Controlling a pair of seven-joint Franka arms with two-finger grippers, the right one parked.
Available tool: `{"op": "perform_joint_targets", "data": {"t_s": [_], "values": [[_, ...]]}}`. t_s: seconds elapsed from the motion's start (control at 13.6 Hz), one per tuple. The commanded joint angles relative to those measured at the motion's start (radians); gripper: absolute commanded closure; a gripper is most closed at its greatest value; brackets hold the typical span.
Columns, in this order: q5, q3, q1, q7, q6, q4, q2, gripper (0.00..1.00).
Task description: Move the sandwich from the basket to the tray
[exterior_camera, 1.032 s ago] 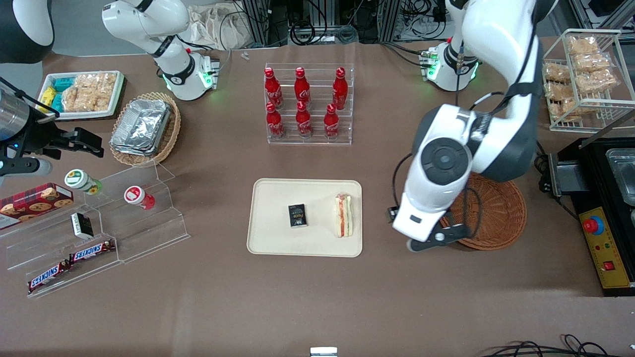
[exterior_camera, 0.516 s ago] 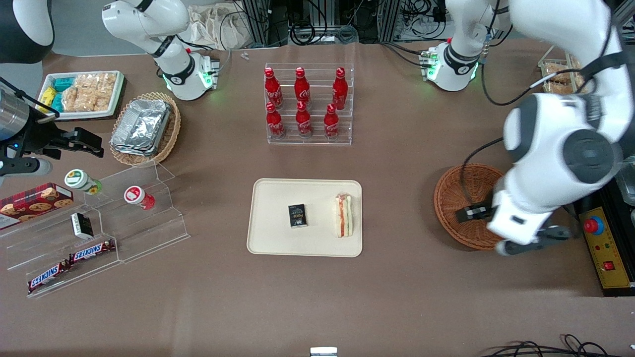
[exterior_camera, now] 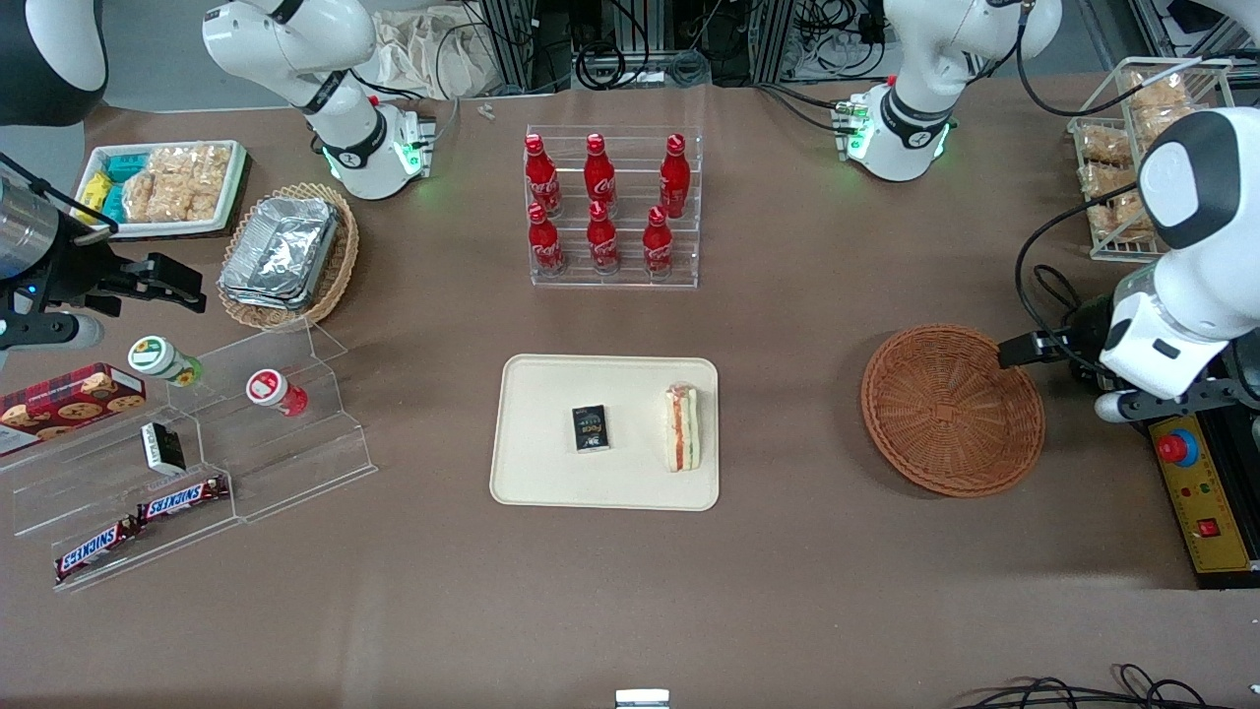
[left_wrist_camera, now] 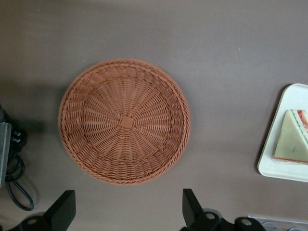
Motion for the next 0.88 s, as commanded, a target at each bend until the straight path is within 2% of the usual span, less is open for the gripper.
{"op": "perform_joint_targets", "data": {"t_s": [0.0,0.07,0.22,0.29,0.44,0.59,0.74,0.81], "values": [[0.001,-0.004,-0.007,-0.003,-0.016,0.002,-0.020,0.00],[-0.004,-0.028,0.064,-0.009,-0.029,0.011,-0.015,0.00],[0.005,-0.344,0.343,-0.011,-0.044,0.026,-0.026,0.00],[0.021,-0.394,0.395,-0.013,-0.055,0.028,-0.024,0.00],[0.088,-0.415,0.401,-0.013,-0.075,0.026,-0.027,0.00],[0.104,-0.421,0.402,0.000,-0.089,0.035,-0.021,0.00],[0.165,-0.421,0.402,0.018,-0.148,0.115,0.008,0.00],[0.170,-0.421,0.402,0.053,-0.195,0.182,0.046,0.00]]}}
